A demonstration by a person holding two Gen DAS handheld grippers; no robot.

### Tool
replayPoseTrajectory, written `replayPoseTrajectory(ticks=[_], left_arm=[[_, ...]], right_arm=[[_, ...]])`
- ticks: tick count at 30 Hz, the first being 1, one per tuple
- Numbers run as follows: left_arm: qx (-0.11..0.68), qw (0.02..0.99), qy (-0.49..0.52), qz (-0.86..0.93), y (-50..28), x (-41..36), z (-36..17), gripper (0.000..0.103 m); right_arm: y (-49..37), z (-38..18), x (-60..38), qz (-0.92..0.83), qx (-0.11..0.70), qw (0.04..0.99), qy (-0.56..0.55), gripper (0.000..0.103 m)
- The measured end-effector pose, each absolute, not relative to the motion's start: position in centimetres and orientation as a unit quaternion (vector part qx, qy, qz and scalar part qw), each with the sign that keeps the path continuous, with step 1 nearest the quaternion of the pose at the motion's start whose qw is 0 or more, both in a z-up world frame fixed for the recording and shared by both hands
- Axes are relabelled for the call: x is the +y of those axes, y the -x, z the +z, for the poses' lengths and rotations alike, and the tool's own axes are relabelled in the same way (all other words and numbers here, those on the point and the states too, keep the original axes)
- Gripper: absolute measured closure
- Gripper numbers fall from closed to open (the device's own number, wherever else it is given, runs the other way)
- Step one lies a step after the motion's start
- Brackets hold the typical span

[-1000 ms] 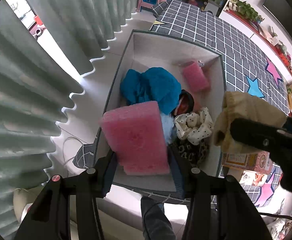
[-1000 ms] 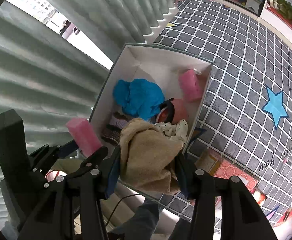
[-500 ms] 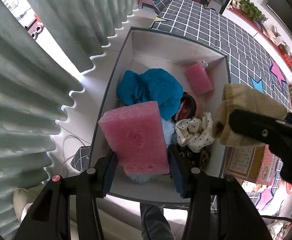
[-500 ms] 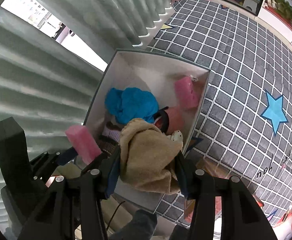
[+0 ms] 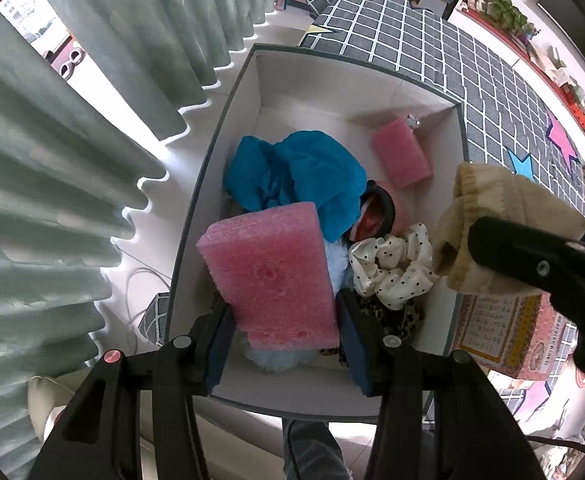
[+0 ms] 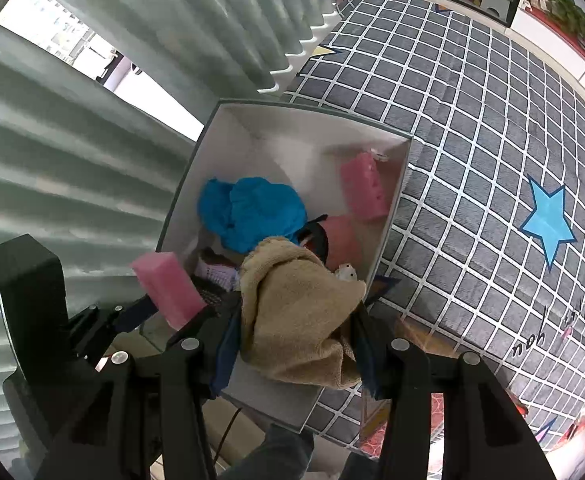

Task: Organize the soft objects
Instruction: 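Lower the held pink block and beige sock into the white box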

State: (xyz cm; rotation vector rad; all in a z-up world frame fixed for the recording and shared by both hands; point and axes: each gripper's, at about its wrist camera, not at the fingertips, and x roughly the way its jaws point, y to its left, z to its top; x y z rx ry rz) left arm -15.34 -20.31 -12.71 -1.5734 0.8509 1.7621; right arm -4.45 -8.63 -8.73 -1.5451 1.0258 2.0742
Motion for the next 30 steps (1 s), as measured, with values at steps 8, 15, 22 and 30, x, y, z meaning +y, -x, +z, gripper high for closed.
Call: replayPoseTrajectory(ticks=[8, 15, 22, 30], left_arm=[[0.325, 0.307, 0.597, 0.666, 15.53, -20.16, -13.05, 0.05], [0.325, 0.306, 0.597, 0.666, 15.63, -20.17, -13.05, 0.05], [0.325, 0.306, 0.597, 0.666, 15.71, -20.16, -13.08, 0.05], [0.326, 0.306, 0.598, 0.666, 15.83, -20.15, -13.1, 0.05]], right_arm=[[4.55, -8.94, -8.41, 0.732, 0.362, 0.18, 0.548, 0.052], [4.68, -9.03, -8.27, 0.732, 0.364, 0.179, 0.548, 0.052], [4.84, -9.21, -8.17, 0.731, 0.364, 0.178, 0.549, 0.052], [5.02, -9.49, -8.1, 0.729, 0.365, 0.177, 0.551, 0.052]])
